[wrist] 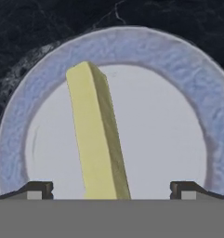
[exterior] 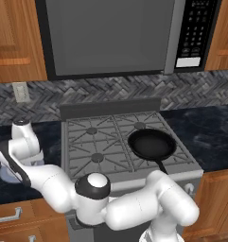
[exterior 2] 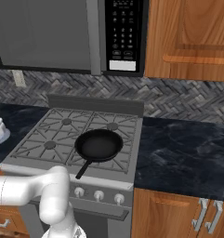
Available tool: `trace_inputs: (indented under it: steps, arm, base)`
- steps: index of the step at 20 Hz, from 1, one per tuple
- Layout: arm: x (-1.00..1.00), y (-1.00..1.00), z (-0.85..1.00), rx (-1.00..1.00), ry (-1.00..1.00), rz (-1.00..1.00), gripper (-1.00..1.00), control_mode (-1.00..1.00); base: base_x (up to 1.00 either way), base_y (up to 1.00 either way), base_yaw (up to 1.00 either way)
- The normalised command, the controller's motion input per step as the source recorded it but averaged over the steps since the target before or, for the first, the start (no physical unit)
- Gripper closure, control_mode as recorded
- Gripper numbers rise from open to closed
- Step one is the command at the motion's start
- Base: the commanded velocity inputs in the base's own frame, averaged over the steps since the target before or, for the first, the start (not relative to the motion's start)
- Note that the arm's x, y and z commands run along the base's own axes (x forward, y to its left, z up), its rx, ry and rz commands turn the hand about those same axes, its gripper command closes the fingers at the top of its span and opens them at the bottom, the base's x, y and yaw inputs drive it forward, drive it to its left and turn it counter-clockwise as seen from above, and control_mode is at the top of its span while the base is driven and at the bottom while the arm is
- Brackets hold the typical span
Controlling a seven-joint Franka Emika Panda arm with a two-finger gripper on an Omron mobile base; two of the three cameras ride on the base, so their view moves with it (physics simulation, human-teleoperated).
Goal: Pick up the butter stick and place it in the pan. Then turn on the burner for the pan.
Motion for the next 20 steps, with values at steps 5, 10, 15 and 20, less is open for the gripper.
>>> trace_inputs:
  steps: [5, 10, 15, 20]
  arm:
    - [0.00, 0.00, -0.14, 0.00, 0.00, 0.02, 1.00, -1.00]
    - [0.00, 0.00, 0.00, 0.00, 0.00, 0.00, 1.00, -1.00]
    - [0.00, 0.00, 0.00, 0.00, 0.00, 0.00, 1.00, -1.00]
    - [-0.03, -0.04, 0.24, 0.00, -0.01, 0.00, 1.00, -1.00]
  base:
    - [0.00, 0.00, 0.00]
    - [0.00, 0.00, 0.00]
    - [0.00, 0.00, 0.00]
    - [0.00, 0.00, 0.00]
